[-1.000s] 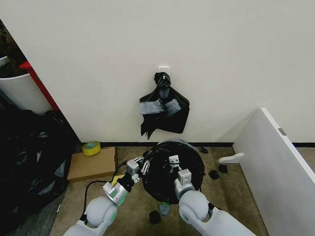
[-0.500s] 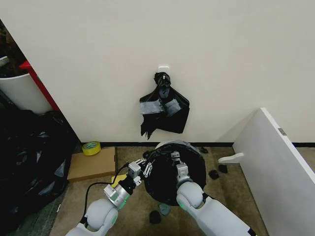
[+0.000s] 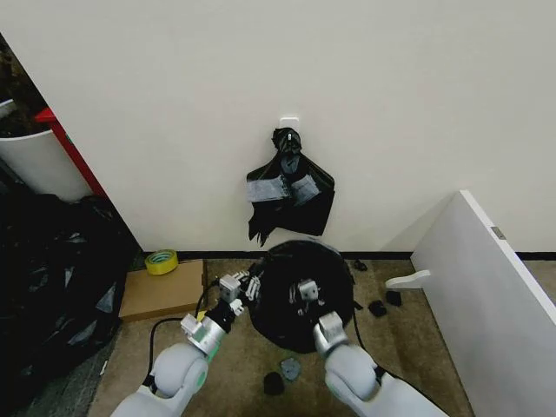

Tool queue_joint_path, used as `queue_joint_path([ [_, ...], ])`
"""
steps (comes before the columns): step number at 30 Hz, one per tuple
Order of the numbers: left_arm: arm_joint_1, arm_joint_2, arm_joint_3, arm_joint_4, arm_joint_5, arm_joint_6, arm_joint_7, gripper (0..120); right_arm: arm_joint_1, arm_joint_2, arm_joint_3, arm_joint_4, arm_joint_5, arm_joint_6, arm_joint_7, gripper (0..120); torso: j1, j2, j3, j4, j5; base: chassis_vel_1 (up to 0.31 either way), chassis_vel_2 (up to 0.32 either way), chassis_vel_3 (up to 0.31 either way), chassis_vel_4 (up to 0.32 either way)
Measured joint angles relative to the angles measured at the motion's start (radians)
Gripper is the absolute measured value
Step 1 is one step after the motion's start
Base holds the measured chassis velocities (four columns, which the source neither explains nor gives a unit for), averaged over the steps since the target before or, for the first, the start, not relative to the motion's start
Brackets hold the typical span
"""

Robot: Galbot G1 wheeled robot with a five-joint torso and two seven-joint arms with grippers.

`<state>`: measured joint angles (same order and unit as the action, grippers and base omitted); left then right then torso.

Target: Place the garbage bag over the trash bin.

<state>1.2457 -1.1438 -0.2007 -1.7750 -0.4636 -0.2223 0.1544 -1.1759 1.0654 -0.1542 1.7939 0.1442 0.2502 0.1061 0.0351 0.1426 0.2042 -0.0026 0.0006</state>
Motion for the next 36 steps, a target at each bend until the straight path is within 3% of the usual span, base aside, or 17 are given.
queue_joint_path([
  [7, -0.006, -0.003, -0.019, -0.005, -0.136, 0.099, -0.081, 4, -0.087, -0.021, 0.092, 0.063, -0.044, 0.204, -0.202, 49, 0.0, 0.0, 0.0, 0.0, -0.0002, 0.0, 0.0, 0.0, 0.0],
  [9, -0.006, -0.011, -0.03, -0.017, -0.22, 0.157, -0.142, 4, -0.115, -0.023, 0.117, 0.095, -0.044, 0.241, -0.211, 59, 0.0, 0.0, 0.0, 0.0005, 0.0001, 0.0, 0.0, 0.0, 0.0],
  [11, -0.009, -0.017, -0.034, -0.021, -0.259, 0.186, -0.172, 4, -0.134, -0.023, 0.125, 0.111, -0.05, 0.244, -0.186, 61, 0.0, 0.0, 0.0, 0.0003, -0.0002, 0.0, 0.0, 0.0, 0.0],
  [14, -0.015, -0.03, -0.044, -0.033, -0.352, 0.252, -0.25, 4, -0.182, -0.024, 0.13, 0.144, -0.099, 0.207, -0.05, 74, 0.0, 0.0, 0.0, -0.0001, 0.0, 0.0, 0.0, 0.0, 0.0],
  [18, -0.023, -0.054, -0.058, -0.043, -0.479, 0.341, -0.376, 4, -0.251, -0.016, 0.119, 0.155, -0.192, 0.084, 0.241, 93, 0.0, 0.0, 0.0, -0.0002, 0.0, 0.0, 0.0, 0.0, 0.0],
  [22, -0.029, -0.066, -0.068, -0.049, -0.548, 0.392, -0.456, 4, -0.273, -0.005, 0.114, 0.134, -0.205, 0.057, 0.329, 100, 0.0, 0.0, 0.0, -0.0001, -0.0001, 0.0, 0.0, 0.0, 0.0],
  [27, -0.047, -0.076, -0.103, -0.05, -0.628, 0.438, -0.528, 4, -0.286, 0.007, 0.112, 0.112, -0.227, 0.035, 0.38, 100, 0.0, 0.0, 0.0, 0.0, 0.0, 0.0, 0.0, 0.0, 0.0],
  [36, -0.056, -0.075, -0.149, -0.079, -0.723, 0.472, -0.547, 4, -0.266, 0.021, 0.109, 0.027, -0.239, 0.045, 0.371, 100, 0.0, 0.0, 0.0, 0.0, -0.0001, 0.0, 0.0, 0.0, 0.0],
])
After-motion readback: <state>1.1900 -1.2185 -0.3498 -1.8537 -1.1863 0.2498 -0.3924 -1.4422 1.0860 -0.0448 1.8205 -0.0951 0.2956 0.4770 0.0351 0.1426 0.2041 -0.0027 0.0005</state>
